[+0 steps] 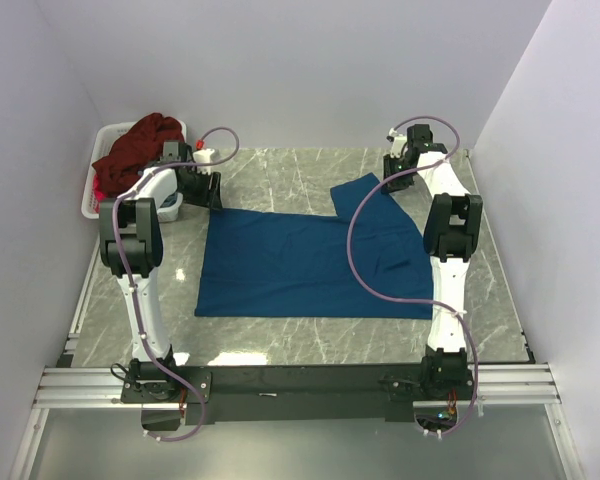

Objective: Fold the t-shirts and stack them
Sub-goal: Fold the tshirt

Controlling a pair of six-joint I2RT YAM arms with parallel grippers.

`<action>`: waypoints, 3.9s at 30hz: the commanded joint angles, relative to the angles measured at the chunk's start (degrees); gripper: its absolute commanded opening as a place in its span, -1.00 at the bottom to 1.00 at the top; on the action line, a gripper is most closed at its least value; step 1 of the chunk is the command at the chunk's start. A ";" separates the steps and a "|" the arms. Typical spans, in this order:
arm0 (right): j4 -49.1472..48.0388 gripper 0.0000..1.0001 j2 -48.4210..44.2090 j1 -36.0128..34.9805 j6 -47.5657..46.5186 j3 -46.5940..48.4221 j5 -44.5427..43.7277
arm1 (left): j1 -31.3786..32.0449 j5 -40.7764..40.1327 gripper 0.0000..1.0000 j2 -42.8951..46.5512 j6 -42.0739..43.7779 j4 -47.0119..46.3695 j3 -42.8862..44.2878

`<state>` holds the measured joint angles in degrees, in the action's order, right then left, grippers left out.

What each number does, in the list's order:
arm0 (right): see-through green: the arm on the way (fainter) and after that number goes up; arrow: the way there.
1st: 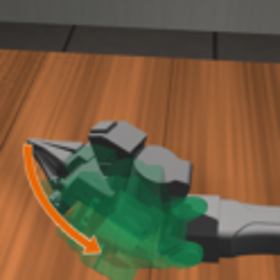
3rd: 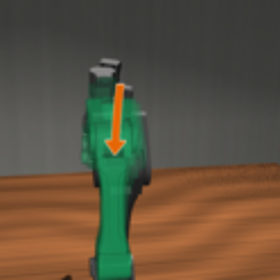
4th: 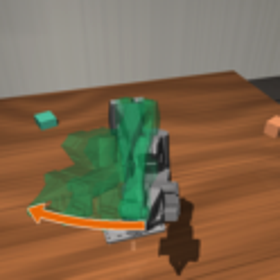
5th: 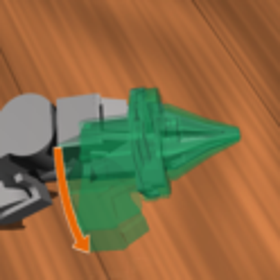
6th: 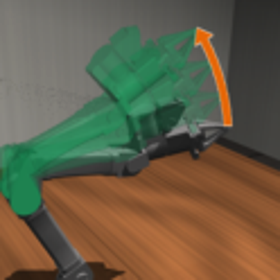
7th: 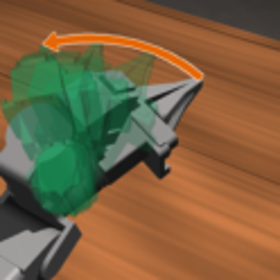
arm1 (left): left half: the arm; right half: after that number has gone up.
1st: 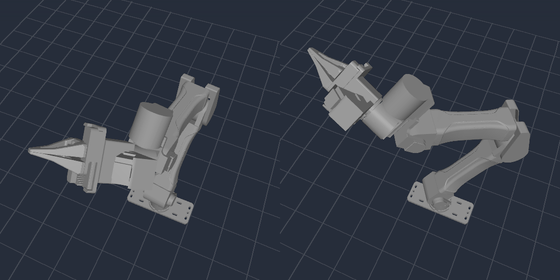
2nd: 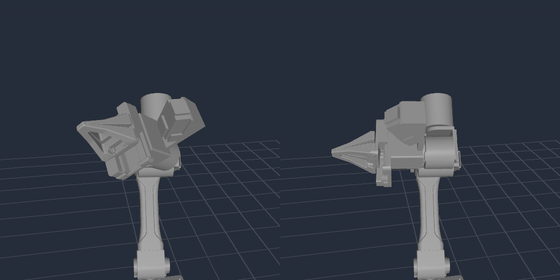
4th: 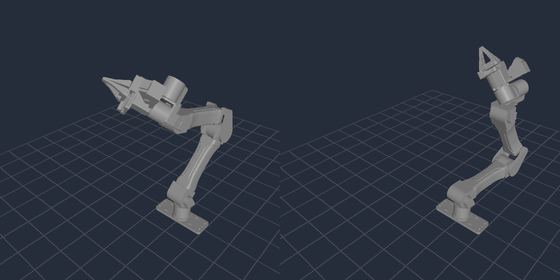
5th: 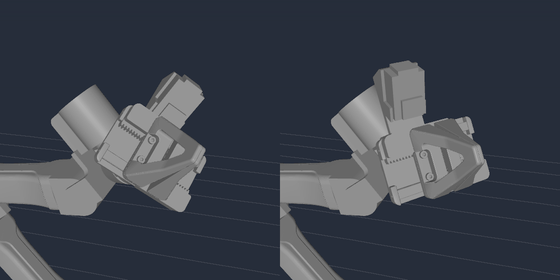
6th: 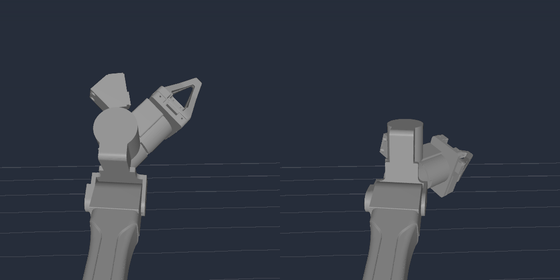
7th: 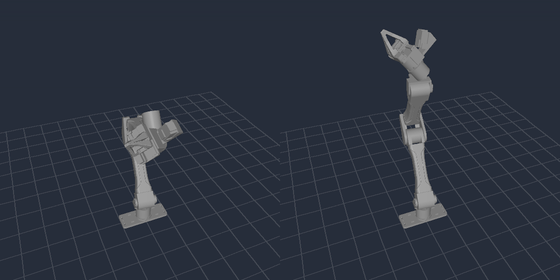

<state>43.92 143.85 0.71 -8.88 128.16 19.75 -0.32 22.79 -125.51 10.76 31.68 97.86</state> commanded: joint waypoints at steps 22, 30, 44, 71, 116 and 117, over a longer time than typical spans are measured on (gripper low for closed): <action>-2.17 -1.00 0.47 -0.36 0.45 3.42 2.93 | 0.05 3.40 -0.72 -4.65 1.28 3.47 7.16; -1.47 -1.00 -5.42 -0.18 -0.96 0.43 4.51 | 0.05 4.72 -0.99 -2.11 2.24 3.04 6.47; 2.40 -1.00 -14.74 1.22 -2.80 -5.99 9.25 | -0.03 4.46 -0.99 5.98 8.13 0.05 -1.27; 8.20 -1.00 -32.31 4.39 -8.34 -24.44 13.21 | -2.58 7.45 -0.99 23.91 14.63 -2.59 -19.29; 11.27 -1.00 -46.38 6.94 -13.00 -32.87 11.89 | -0.82 7.97 -0.99 31.29 18.06 -14.89 -28.77; 11.36 -1.00 -47.34 6.94 -13.35 -33.41 11.98 | -1.00 8.85 -0.99 32.86 19.37 -15.33 -29.65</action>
<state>54.61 100.92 7.14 -20.51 95.74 31.11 -0.84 28.21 -97.84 25.82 18.39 70.70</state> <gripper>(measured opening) 0.008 0.093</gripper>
